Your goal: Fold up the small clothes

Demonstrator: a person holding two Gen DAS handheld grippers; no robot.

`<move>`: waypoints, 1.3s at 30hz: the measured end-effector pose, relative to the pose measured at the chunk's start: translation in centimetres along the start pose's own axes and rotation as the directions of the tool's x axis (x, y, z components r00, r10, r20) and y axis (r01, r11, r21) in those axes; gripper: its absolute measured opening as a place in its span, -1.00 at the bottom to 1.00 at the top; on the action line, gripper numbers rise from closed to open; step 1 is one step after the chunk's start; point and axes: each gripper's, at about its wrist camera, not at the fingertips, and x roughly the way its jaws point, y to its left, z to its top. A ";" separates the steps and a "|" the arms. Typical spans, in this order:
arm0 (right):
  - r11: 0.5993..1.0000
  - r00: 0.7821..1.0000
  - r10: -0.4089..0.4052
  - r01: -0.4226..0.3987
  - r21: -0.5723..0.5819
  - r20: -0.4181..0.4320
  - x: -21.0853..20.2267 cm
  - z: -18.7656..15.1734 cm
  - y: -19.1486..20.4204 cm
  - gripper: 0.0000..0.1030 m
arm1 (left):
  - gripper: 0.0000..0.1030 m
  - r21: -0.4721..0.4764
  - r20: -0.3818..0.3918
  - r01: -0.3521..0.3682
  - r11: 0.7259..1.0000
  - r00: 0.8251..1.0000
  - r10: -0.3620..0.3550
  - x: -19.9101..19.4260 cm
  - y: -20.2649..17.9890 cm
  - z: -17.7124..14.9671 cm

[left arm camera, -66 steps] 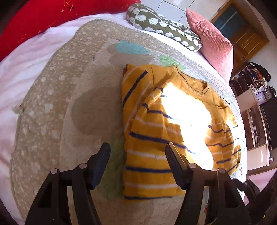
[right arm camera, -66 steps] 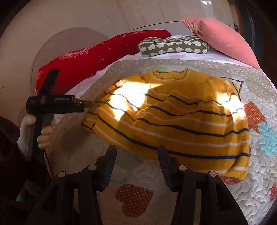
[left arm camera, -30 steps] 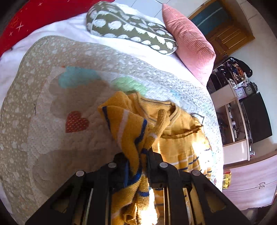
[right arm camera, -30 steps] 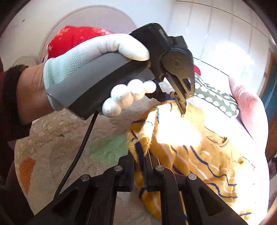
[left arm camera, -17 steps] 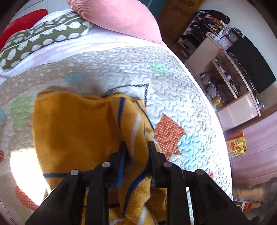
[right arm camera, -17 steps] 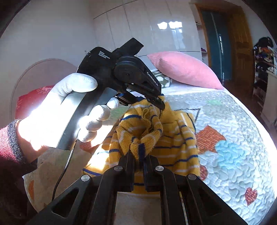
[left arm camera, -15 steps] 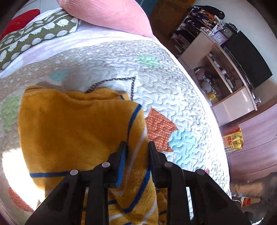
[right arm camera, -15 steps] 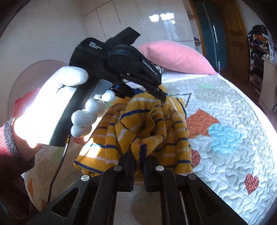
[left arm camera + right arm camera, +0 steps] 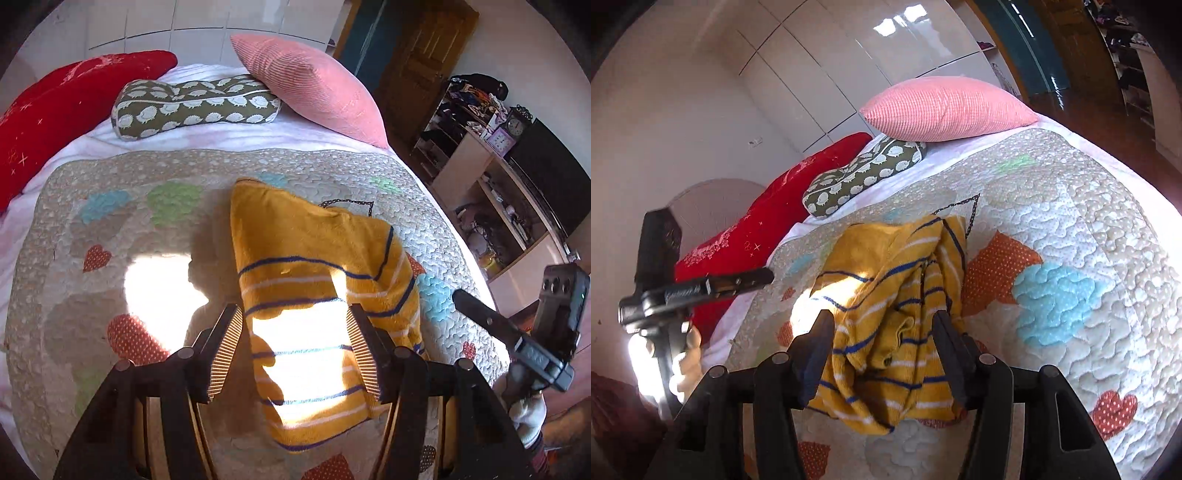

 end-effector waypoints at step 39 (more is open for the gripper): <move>0.939 0.926 -0.327 0.296 -0.177 -0.186 4.1 -4.3 -0.3 -0.91 | 0.13 -0.102 -0.070 -0.001 0.995 0.998 -0.006 2.1 2.3 -9.5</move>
